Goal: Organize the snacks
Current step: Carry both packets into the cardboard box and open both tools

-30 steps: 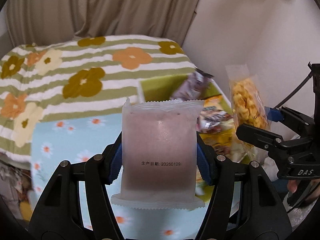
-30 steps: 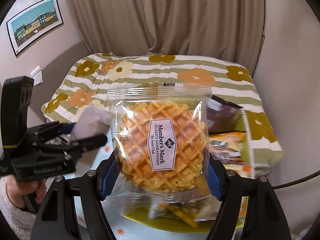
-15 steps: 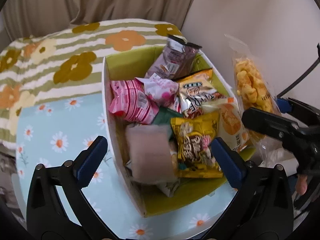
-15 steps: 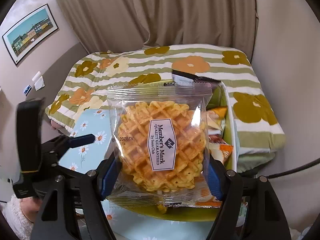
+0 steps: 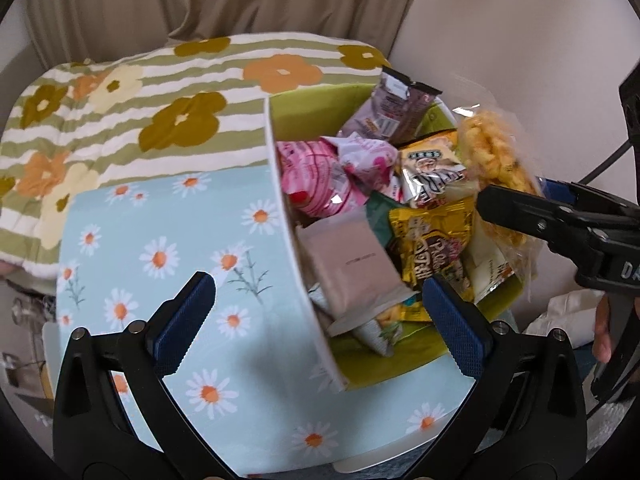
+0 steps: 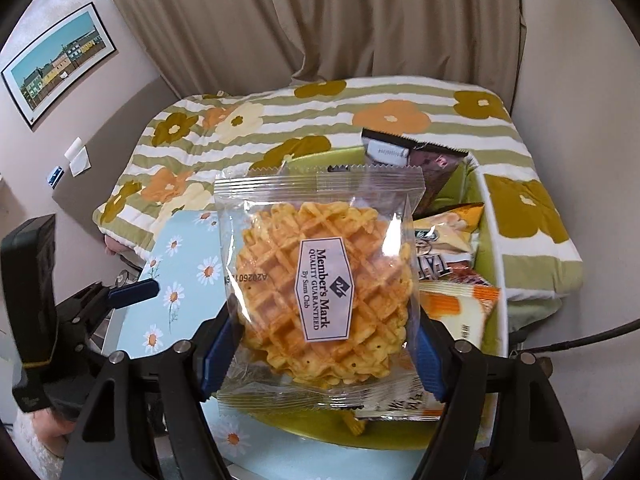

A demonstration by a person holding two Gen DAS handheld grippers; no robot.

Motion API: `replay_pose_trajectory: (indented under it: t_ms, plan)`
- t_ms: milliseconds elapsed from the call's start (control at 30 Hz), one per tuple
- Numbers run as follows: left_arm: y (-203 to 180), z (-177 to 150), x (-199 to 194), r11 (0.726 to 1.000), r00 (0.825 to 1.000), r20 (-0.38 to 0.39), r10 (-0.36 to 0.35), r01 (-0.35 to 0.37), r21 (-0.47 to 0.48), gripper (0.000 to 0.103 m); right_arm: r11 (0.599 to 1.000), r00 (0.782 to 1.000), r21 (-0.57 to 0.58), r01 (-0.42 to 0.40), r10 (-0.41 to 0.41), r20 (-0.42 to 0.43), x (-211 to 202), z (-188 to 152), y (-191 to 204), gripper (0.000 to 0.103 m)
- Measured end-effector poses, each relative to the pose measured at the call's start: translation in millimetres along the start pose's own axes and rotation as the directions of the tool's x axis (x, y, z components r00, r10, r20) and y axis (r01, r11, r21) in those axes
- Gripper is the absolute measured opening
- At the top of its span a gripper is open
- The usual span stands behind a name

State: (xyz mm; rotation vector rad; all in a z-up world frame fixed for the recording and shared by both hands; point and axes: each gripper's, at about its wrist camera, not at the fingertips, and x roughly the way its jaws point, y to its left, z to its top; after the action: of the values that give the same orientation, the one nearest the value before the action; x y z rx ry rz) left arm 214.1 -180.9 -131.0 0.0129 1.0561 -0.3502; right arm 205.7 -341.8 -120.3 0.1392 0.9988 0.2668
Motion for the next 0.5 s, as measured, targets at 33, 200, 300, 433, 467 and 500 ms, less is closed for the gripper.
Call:
replay_pose_trajectory:
  t_ms: [33, 200, 300, 433, 467, 500]
  plan:
    - [1, -1, -1, 1.0, 1.0, -0.003, 0.006, -0.006, 0.001, 0.102, 1.0, 1.0, 0.01, -0.002, 0.002, 0.002, 2, -1, 0, 0.082]
    - [6, -9, -1, 1.0, 1.0, -0.007, 0.029, -0.029, -0.006, 0.103, 1.0, 1.0, 0.015, 0.013, -0.014, 0.025, -1, -6, 0, 0.095]
    - [6, -14, 1, 0.999, 0.999, -0.013, 0.038, -0.039, -0.017, 0.102, 1.0, 0.999, 0.018, 0.024, -0.025, 0.036, -1, -10, -1, 0.095]
    - [7, -22, 0, 0.998, 0.999, -0.011, 0.053, -0.053, -0.029, 0.103, 0.999, 0.998, 0.002, 0.035, -0.035, 0.049, -3, -15, -2, 0.095]
    - [6, -23, -1, 0.998, 0.998, -0.006, 0.055, -0.055, -0.031, 0.103, 0.999, 0.998, -0.002, 0.036, -0.036, 0.051, -4, -15, -2, 0.095]
    - [7, -25, -4, 0.998, 0.999, 0.0, 0.055, -0.055, -0.033, 0.102, 0.999, 0.998, -0.007, 0.041, -0.04, 0.057, -6, -16, -1, 0.095]
